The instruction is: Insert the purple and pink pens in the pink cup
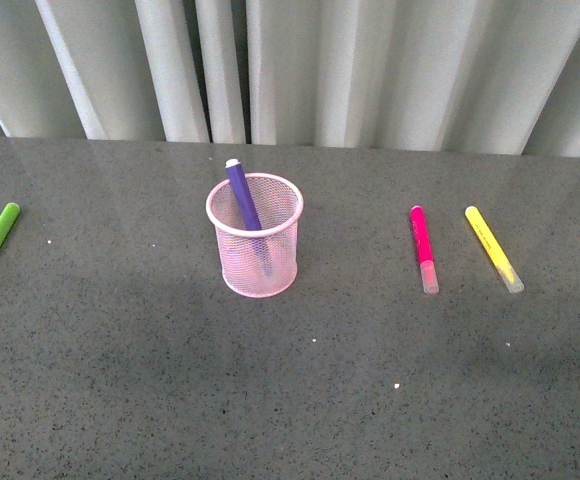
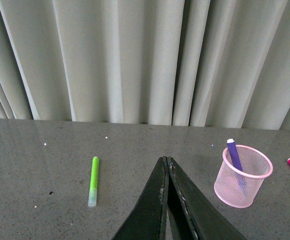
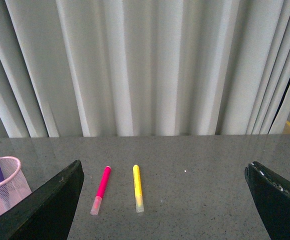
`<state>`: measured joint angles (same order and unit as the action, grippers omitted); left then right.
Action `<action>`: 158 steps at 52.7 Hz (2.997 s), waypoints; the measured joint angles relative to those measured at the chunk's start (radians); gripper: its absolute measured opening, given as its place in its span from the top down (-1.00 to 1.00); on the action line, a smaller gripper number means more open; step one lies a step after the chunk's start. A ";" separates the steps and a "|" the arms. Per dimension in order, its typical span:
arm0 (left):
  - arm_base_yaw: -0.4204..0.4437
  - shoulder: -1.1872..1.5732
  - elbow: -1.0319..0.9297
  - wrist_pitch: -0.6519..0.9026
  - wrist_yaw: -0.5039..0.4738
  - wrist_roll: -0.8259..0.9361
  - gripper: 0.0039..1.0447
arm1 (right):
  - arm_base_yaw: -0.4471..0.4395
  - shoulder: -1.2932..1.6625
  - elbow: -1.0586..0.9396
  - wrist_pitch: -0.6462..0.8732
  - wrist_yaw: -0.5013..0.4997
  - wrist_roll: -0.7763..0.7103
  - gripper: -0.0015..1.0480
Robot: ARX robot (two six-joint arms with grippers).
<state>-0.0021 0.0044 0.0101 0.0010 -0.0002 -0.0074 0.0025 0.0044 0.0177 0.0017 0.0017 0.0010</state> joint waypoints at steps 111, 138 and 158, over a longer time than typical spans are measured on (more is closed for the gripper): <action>0.000 -0.001 0.000 0.000 0.000 0.002 -0.88 | 0.240 2.271 1.195 0.270 0.158 0.127 -0.87; 0.000 -0.001 0.000 0.000 0.000 0.002 -0.88 | 0.255 2.345 1.275 0.278 0.161 0.181 -0.87; 0.000 -0.001 0.000 0.000 0.000 0.002 -0.88 | 0.295 2.396 1.298 0.263 0.150 0.224 -0.87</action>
<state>-0.0021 0.0032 0.0101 0.0006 -0.0002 -0.0059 0.2974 2.4004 1.3159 0.2649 0.1520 0.2253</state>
